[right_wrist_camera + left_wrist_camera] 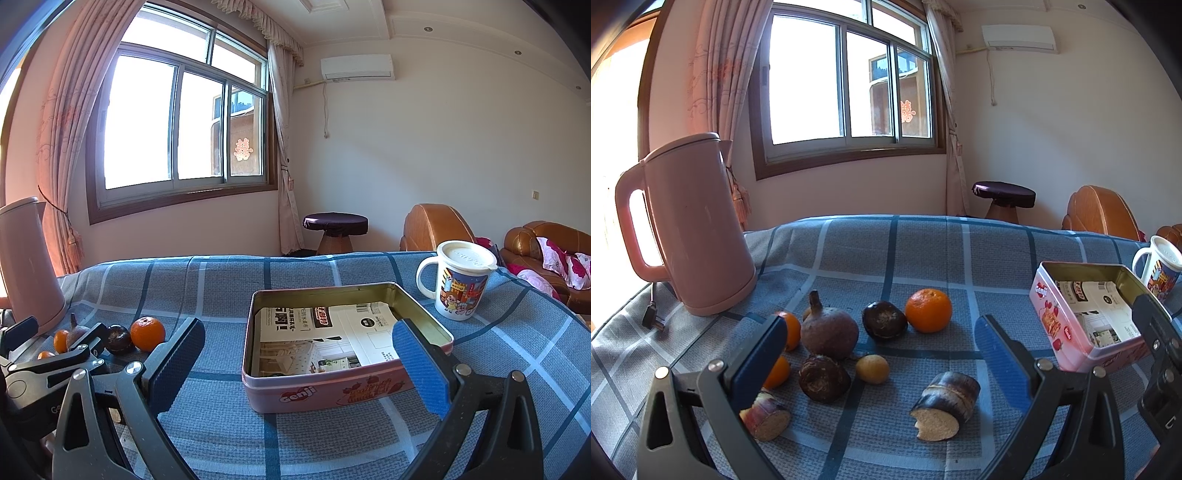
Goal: Organize fruits
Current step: 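Grasp the cut purple fruit piece with the left gripper while the right grasps the cut sugarcane piece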
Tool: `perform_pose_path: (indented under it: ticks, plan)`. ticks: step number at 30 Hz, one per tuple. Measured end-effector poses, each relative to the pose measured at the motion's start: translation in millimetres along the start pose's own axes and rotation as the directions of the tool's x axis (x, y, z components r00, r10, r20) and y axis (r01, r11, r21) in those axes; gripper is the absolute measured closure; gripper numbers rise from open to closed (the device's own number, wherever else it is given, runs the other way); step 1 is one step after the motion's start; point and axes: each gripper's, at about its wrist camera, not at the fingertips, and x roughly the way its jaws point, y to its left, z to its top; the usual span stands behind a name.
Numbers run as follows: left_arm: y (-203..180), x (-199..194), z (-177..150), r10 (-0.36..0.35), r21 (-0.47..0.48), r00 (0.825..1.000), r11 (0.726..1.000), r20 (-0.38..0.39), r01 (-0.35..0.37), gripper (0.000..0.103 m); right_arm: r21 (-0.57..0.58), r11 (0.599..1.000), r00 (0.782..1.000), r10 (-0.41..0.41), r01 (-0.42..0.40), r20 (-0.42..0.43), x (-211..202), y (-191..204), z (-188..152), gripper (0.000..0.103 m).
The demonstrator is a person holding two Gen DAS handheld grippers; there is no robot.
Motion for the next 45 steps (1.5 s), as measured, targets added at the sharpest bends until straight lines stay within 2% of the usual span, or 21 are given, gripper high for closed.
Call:
perform_pose_path:
  ticks: [7,10,12,14,16,19,22,25,29,31,32,33,34,35,37,40,42,45]
  plan:
    - [12.8,-5.3,-9.7,-0.004,0.006,0.997,1.0,-0.075,0.004,0.0,0.006,0.999,0.999,0.05,-0.049,-0.018,1.1,0.6,-0.8,0.001]
    - [33.7,-12.0,-13.8,0.017,-0.001,0.993,1.0,-0.113,-0.017,0.0,0.002,0.995,0.994,0.102,-0.102,-0.03,0.7,3.3,-1.7,0.001]
    - [54.2,-18.2,-17.2,0.011,-0.014,0.991,1.0,-0.133,-0.013,0.0,0.003,0.985,0.983,0.172,-0.172,-0.056,2.2,8.1,-2.7,0.003]
    - [75.0,-23.5,-21.5,0.024,-0.022,0.988,0.999,-0.154,-0.028,0.0,0.003,0.966,0.961,0.258,-0.259,-0.104,5.2,17.4,-4.5,0.014]
    - [96.0,-29.0,-26.7,0.059,-0.028,0.983,0.998,-0.172,-0.065,0.0,0.01,0.934,0.918,0.353,-0.357,-0.181,12.1,31.9,-7.9,0.021]
    - [123.4,-35.3,-33.9,0.07,-0.042,0.976,0.996,-0.205,-0.081,0.0,0.012,0.886,0.843,0.446,-0.464,-0.301,25.2,60.2,-14.8,0.021]
    - [137.1,-37.5,-38.8,0.056,-0.057,0.972,0.996,-0.229,-0.07,0.0,-0.04,0.856,0.804,0.466,-0.515,-0.37,33.0,90.6,-20.2,0.021]
    - [135.6,-37.0,-38.5,0.046,-0.035,0.972,0.998,-0.229,-0.056,0.0,-0.124,0.837,0.79,0.44,-0.533,-0.428,40.3,117.2,-24.4,0.021]
    - [124.7,-23.8,-33.9,0.0,-0.019,0.967,1.0,-0.255,-0.005,0.0,-0.161,0.829,0.765,0.396,-0.536,-0.508,55.2,136.3,-33.3,0.021]
    - [116.6,-12.9,-32.4,-0.017,-0.006,0.958,1.0,-0.286,0.016,0.0,-0.149,0.826,0.737,0.385,-0.544,-0.555,63.7,138.2,-38.9,0.023]
    - [113.4,-7.9,-32.2,-0.022,0.0,0.954,1.0,-0.3,0.023,0.0,-0.133,0.824,0.725,0.393,-0.55,-0.566,66.6,137.6,-40.1,0.031]
    - [111.3,-3.2,-31.8,-0.029,0.001,0.95,1.0,-0.31,0.031,0.0,-0.113,0.822,0.71,0.402,-0.558,-0.578,68.1,133.2,-40.6,0.034]
    - [110.7,1.1,-31.6,-0.032,0.001,0.947,0.999,-0.321,0.034,0.0,-0.107,0.82,0.705,0.407,-0.562,-0.581,68.9,131.6,-41.3,0.038]
    - [110.1,5.6,-31.1,-0.03,0.0,0.943,0.999,-0.333,0.032,0.001,-0.114,0.82,0.708,0.403,-0.56,-0.58,68.6,130.6,-41.5,0.048]
    - [109.3,14.6,-30.6,-0.034,0.0,0.933,0.999,-0.358,0.036,0.002,-0.121,0.817,0.708,0.403,-0.564,-0.58,67.6,128.6,-41.5,0.05]
    - [107.0,25.4,-32.0,-0.025,0.006,0.921,1.0,-0.389,0.03,0.009,-0.091,0.814,0.696,0.427,-0.574,-0.578,66.6,122.0,-40.8,0.05]
    - [104.0,31.0,-33.3,-0.014,0.029,0.922,0.999,-0.387,0.027,0.018,-0.048,0.814,0.684,0.454,-0.579,-0.571,67.3,112.9,-39.1,0.05]
    - [100.4,37.0,-39.8,-0.031,0.037,0.909,0.998,-0.415,0.051,0.038,0.01,0.817,0.677,0.485,-0.576,-0.554,69.9,102.1,-36.2,0.05]
